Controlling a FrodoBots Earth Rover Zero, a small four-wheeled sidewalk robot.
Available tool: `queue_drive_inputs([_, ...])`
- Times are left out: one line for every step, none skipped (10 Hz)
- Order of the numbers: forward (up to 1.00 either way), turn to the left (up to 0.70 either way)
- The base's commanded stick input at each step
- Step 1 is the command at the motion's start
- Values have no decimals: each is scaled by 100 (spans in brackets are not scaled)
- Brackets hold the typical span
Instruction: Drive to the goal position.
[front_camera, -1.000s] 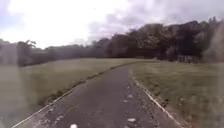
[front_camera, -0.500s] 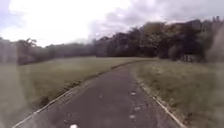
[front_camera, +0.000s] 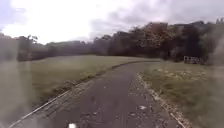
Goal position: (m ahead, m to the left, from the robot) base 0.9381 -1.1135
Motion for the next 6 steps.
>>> queue_drive_inputs([70,0])
queue_drive_inputs([34,-30])
queue_drive_inputs([0,-100])
queue_drive_inputs([0,-100])
queue_drive_inputs([0,-100])
queue_drive_inputs([0,-100])
